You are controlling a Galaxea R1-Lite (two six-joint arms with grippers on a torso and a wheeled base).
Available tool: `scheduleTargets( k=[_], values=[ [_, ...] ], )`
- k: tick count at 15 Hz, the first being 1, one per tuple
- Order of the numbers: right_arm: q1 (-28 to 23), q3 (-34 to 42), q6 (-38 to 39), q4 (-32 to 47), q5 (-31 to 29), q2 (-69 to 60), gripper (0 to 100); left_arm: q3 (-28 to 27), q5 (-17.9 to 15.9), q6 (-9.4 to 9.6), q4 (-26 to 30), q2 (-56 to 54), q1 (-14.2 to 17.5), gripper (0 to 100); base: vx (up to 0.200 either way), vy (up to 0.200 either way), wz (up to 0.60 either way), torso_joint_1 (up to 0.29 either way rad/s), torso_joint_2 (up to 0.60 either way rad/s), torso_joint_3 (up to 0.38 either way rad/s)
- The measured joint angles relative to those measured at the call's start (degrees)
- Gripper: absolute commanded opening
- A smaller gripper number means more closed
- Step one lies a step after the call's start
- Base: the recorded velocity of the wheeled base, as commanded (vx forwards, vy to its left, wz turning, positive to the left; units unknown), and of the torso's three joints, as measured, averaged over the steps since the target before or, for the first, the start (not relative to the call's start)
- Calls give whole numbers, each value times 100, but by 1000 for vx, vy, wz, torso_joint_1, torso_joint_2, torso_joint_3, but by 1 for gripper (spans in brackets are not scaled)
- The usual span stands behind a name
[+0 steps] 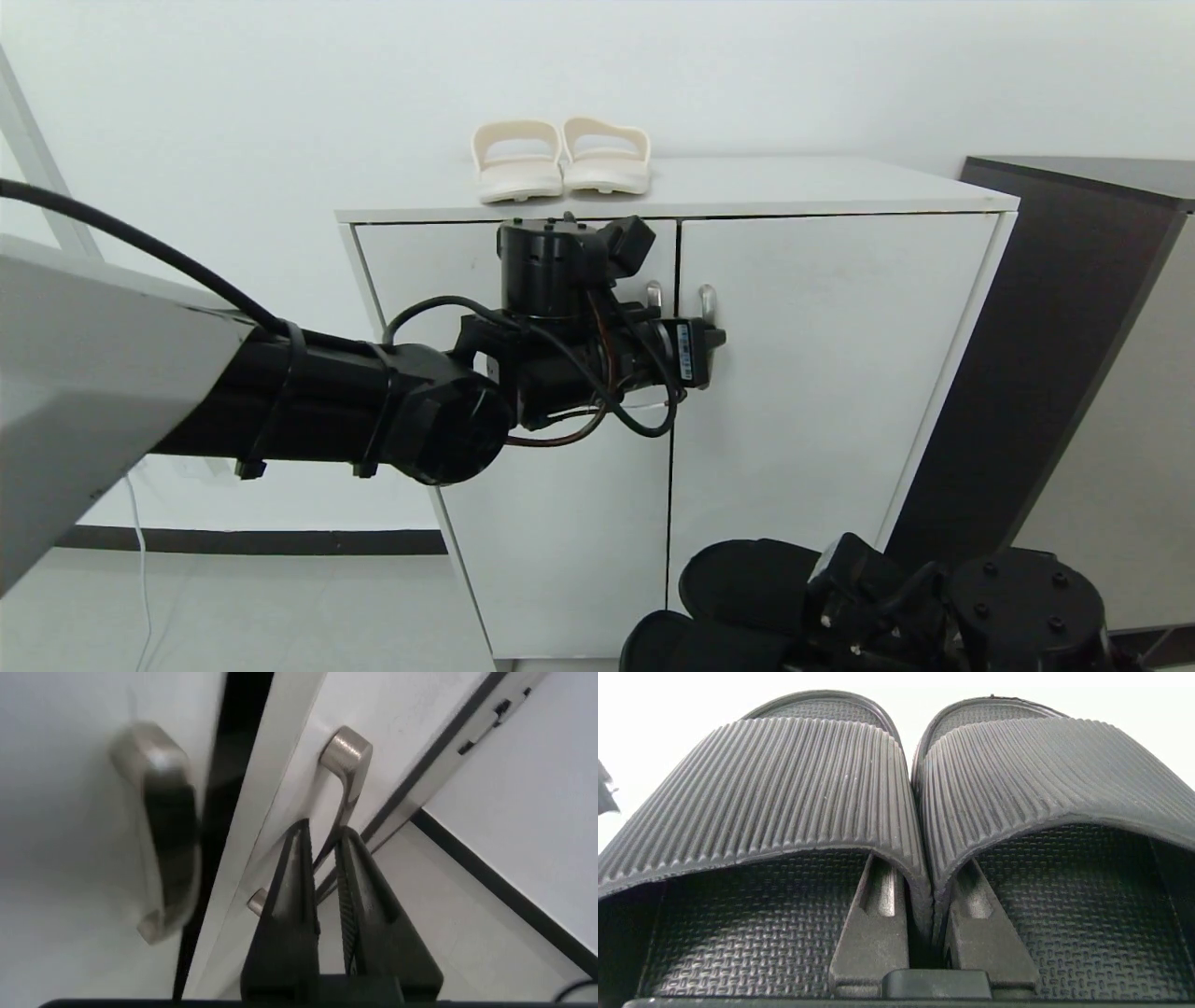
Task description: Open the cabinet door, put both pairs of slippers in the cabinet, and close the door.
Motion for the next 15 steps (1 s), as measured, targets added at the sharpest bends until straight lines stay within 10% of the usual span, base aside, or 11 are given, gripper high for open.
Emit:
scheduleTargets(
  k=[10,15],
  values=[
    [85,262,-29,6,438,-356,0,1819,-134,-6,-1000,-1191,-273,0,0,0,0,0,0,0],
    [115,256,-29,6,435,-361,0,2014,-201,-20,-1131,-1389,151,0,0,0,0,0,0,0]
  ],
)
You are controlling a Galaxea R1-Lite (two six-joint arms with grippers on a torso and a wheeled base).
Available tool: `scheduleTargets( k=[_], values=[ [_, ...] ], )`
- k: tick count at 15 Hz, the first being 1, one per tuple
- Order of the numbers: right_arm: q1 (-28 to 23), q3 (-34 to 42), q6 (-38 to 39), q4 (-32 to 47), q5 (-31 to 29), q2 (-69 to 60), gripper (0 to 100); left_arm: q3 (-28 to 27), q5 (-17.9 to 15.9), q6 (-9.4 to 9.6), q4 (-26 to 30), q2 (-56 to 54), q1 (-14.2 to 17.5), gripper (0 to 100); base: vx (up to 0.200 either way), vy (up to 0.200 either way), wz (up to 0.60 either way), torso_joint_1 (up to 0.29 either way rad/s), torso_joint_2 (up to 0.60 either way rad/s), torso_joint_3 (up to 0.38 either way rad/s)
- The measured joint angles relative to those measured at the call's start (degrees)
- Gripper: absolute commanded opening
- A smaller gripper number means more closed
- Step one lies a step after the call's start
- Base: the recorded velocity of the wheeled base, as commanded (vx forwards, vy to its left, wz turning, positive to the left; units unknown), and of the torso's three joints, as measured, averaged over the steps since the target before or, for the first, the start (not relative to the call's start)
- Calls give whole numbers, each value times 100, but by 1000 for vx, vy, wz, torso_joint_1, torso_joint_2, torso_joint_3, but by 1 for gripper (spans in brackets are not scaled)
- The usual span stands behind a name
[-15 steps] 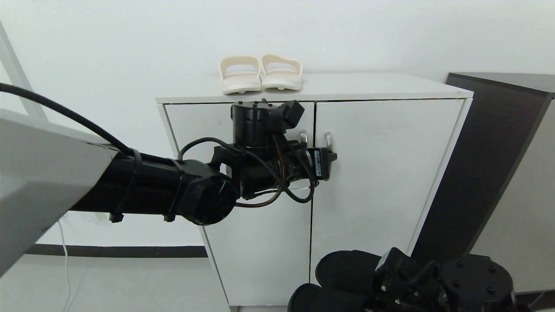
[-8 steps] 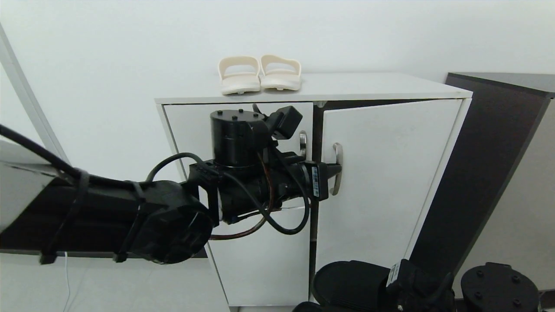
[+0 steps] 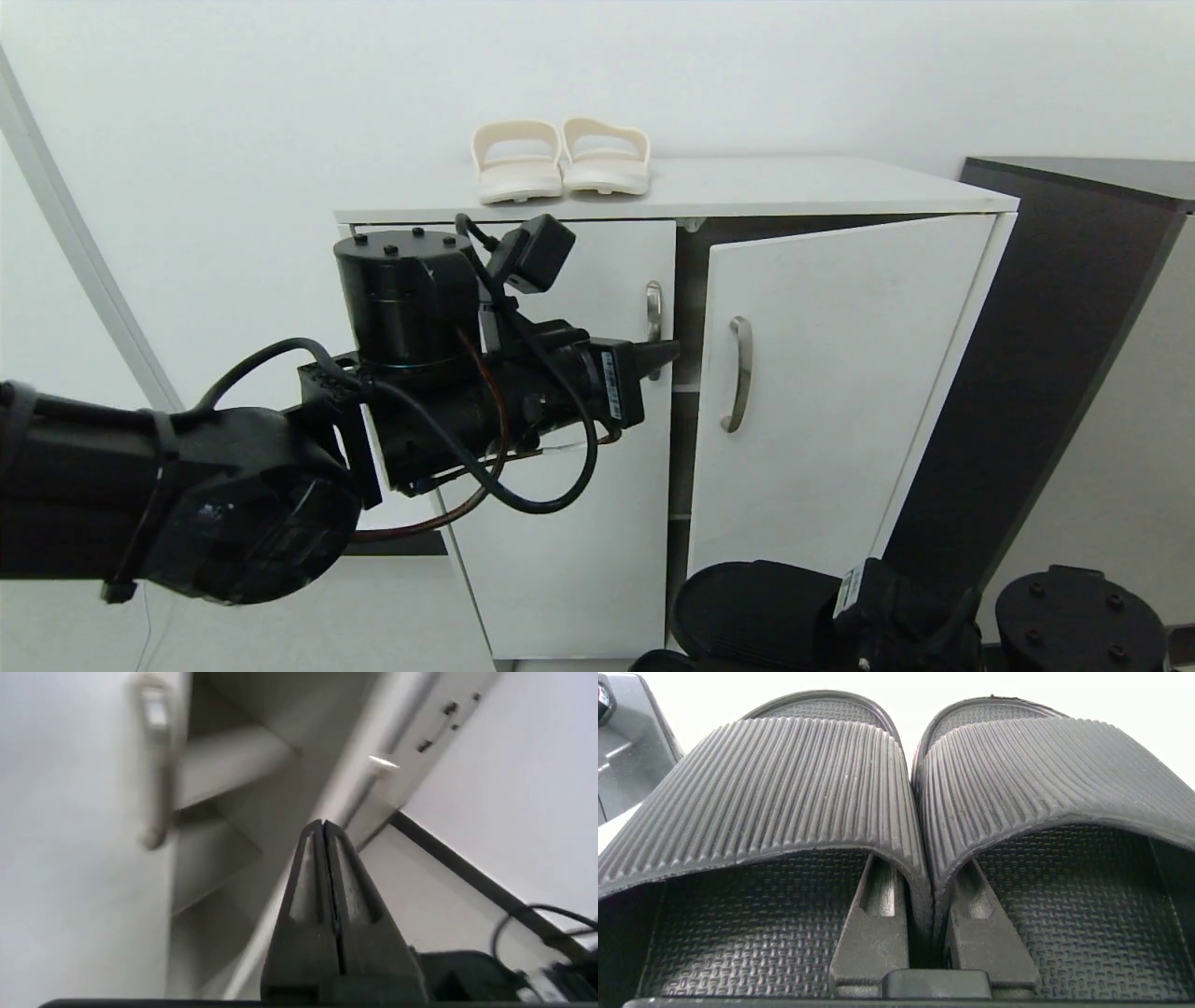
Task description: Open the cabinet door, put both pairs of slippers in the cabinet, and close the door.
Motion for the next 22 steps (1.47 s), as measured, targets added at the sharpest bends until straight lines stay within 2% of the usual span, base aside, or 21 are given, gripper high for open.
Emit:
scheduleTargets(
  k=[3,5,8,11,16,18,22],
  values=[
    [20,-2,0,0,0,0,0,-272,0,6,-394,369,151,0,0,0,0,0,0,0],
    [23,-2,0,0,-2,0,0,-611,4,9,-460,650,177,0,0,0,0,0,0,0],
    [43,22,-9,0,-4,2,0,-980,4,9,-460,986,102,0,0,0,0,0,0,0],
    [69,34,-9,0,-9,11,0,-1130,22,9,-460,1187,17,0,0,0,0,0,0,0],
    [166,72,-9,2,-9,16,0,-1246,222,9,-497,1358,-66,0,-200,0,0,5,2,0],
    [188,83,-9,0,-9,16,0,-1215,285,17,-528,1347,-250,0,-200,0,0,2,2,0],
    [284,113,-13,0,-24,5,0,-1069,414,11,-798,1215,-1031,0,-50,0,0,2,1,1]
  ],
)
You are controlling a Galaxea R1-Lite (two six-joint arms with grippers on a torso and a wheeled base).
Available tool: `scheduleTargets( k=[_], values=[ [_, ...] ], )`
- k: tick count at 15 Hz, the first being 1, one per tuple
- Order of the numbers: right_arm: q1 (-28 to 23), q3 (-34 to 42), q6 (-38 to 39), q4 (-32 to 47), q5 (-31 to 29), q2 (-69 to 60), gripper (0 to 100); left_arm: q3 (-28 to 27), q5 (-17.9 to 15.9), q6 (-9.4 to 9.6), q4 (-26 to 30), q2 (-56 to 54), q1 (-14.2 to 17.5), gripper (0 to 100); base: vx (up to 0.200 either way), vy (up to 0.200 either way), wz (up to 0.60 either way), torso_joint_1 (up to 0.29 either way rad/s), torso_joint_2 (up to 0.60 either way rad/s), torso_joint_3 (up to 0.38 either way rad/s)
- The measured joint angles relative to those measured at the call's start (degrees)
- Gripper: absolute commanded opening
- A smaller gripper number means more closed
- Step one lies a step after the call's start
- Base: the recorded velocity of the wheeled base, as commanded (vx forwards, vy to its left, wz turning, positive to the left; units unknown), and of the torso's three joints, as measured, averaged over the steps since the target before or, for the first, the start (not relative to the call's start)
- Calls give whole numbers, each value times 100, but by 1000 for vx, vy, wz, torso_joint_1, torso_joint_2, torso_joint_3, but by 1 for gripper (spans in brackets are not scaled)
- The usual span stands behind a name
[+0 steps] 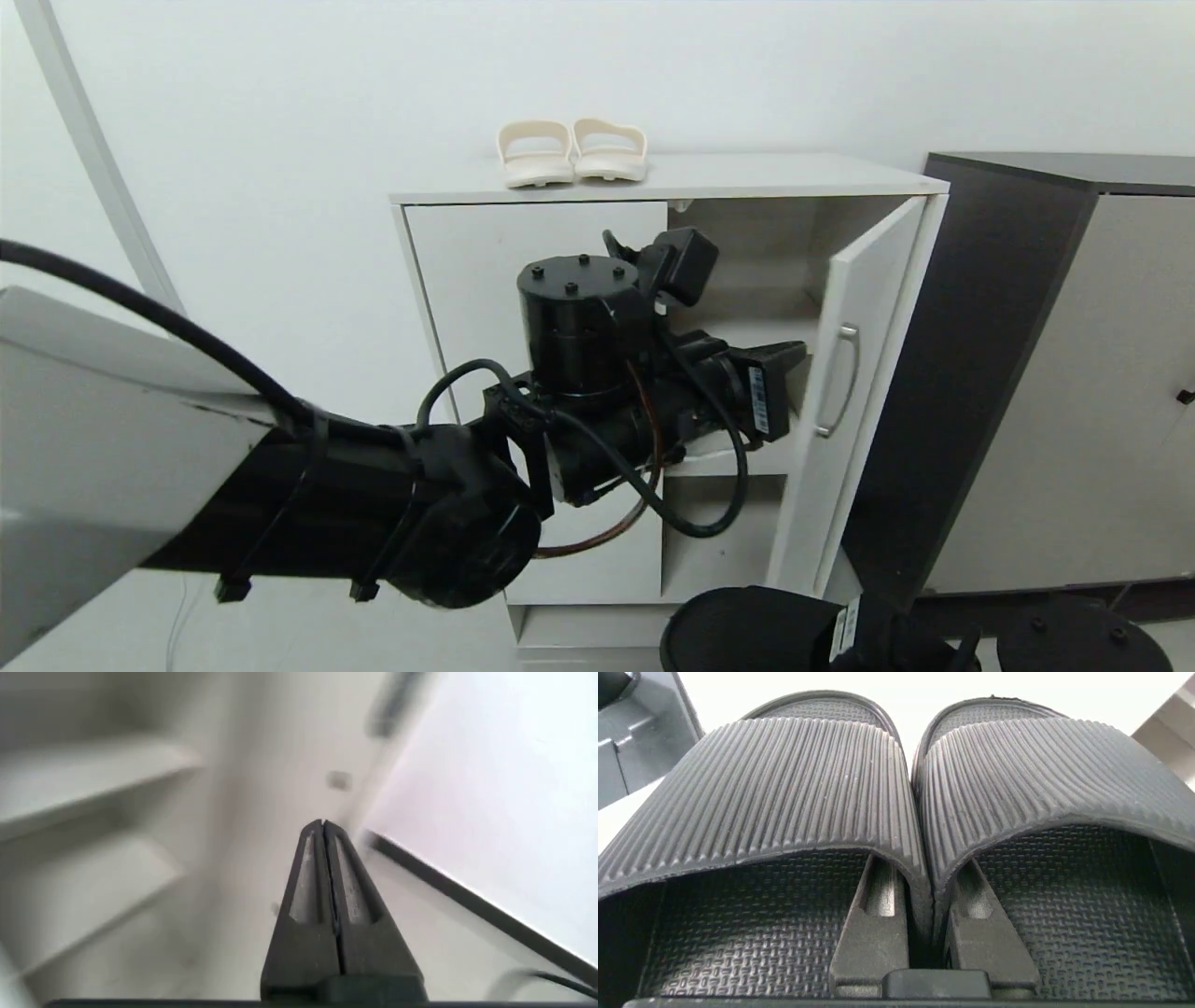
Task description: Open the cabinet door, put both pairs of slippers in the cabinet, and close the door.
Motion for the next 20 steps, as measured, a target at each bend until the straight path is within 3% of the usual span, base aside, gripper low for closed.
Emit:
scheduleTargets(
  k=[3,8,10,12,14,16,18,20],
  values=[
    [0,0,5,-9,-28,-7,0,48,18,-95,-113,-37,-40,0,0,0,0,0,0,0],
    [-250,-174,54,-24,-91,80,0,425,306,2,-121,-386,400,0,0,0,0,0,0,0],
    [-527,-439,73,-24,-547,221,0,896,599,72,-99,-816,527,0,0,0,0,0,0,0],
    [-820,-920,191,-30,-1464,435,0,1626,950,154,-83,-1449,756,0,0,0,0,0,0,0],
    [-1022,-1488,492,-20,-2263,700,0,2406,1265,397,-63,-2197,1062,0,0,0,0,0,0,0],
    [-1218,-2042,631,2,-3238,1045,0,3110,1769,806,110,-3077,1310,0,0,0,0,0,0,0],
    [-1403,-2454,662,5,-3922,1384,0,3554,2263,1095,744,-4063,1606,0,0,0,0,0,0,0],
    [-1491,-2636,664,0,-4148,1629,0,3777,2533,1211,1694,-5116,2228,0,0,0,0,0,0,0]
  ],
)
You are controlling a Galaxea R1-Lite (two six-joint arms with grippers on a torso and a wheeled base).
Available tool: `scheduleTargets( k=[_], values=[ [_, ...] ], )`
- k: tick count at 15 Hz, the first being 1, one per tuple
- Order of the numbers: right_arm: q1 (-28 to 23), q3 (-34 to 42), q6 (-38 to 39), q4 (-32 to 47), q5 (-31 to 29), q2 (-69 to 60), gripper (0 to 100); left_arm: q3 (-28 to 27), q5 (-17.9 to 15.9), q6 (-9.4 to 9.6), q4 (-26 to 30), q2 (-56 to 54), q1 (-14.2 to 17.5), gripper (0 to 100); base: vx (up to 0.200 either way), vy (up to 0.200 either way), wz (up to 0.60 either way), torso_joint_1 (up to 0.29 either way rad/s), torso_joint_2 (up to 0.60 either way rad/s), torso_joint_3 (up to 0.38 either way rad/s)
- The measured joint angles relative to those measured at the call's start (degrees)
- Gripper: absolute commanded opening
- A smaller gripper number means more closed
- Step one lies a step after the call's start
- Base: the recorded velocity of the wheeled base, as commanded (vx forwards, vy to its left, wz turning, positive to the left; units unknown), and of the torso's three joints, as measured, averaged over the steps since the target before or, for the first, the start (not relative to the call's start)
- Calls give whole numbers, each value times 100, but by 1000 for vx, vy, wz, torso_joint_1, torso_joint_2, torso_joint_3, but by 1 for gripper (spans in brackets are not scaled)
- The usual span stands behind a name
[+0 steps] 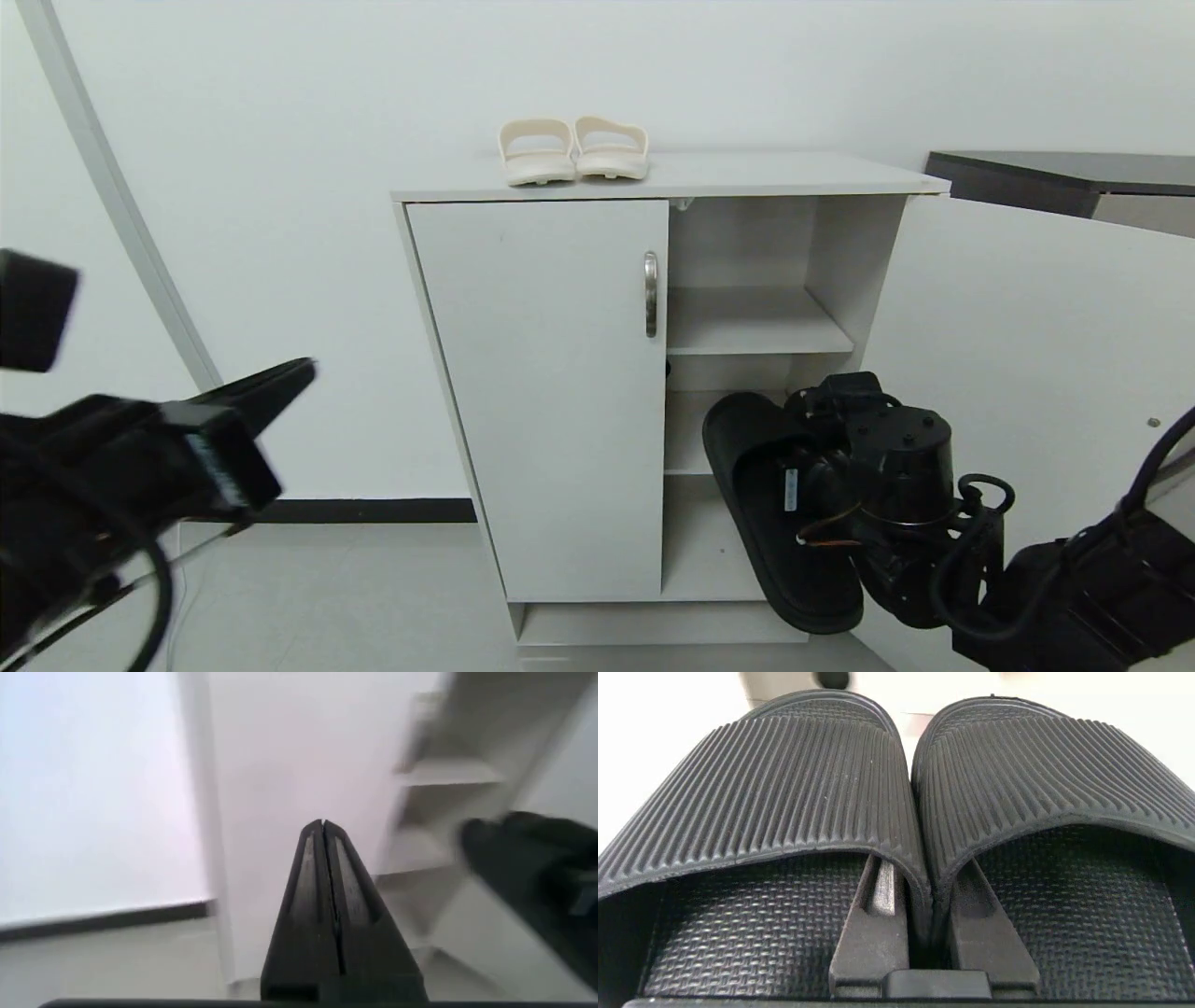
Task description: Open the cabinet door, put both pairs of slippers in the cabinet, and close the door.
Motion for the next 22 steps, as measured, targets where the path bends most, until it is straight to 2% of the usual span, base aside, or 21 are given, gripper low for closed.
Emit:
scheduleTargets(
  k=[3,5,8,9,10,12,13,14,16,22],
  values=[
    [-69,-66,0,-2,-9,174,0,278,207,73,1554,-1716,1115,0,0,0,0,0,0,0],
    [-90,-66,-9,-6,-22,211,0,662,257,110,2247,-2964,1804,0,0,0,0,0,0,0],
    [-68,-44,-9,-6,-20,238,0,1484,132,174,3291,-4597,2383,0,0,0,0,0,0,0],
    [-68,-41,-9,-11,-24,251,0,1863,46,202,3556,-5055,2459,0,0,0,0,0,0,0],
    [-50,-30,-5,-6,-20,260,0,2126,-191,232,3611,-5369,2502,0,0,0,0,0,0,0],
    [-13,-13,-2,-9,-17,273,0,2459,-925,284,3263,-5716,2532,0,0,0,0,0,0,0],
    [6,2,-2,-13,-20,277,0,2580,-1292,410,3245,-5819,2539,0,0,0,0,0,0,0],
    [24,13,-2,-13,-17,282,0,2638,-1485,524,3263,-5882,2542,0,0,0,0,0,0,0],
    [78,17,-2,-24,-15,315,0,2690,-1576,573,3261,-5956,2539,0,0,0,0,0,0,0],
    [184,-243,20,-189,-116,579,0,2706,-1565,485,3263,-6008,2539,0,0,0,0,0,0,0]
  ],
)
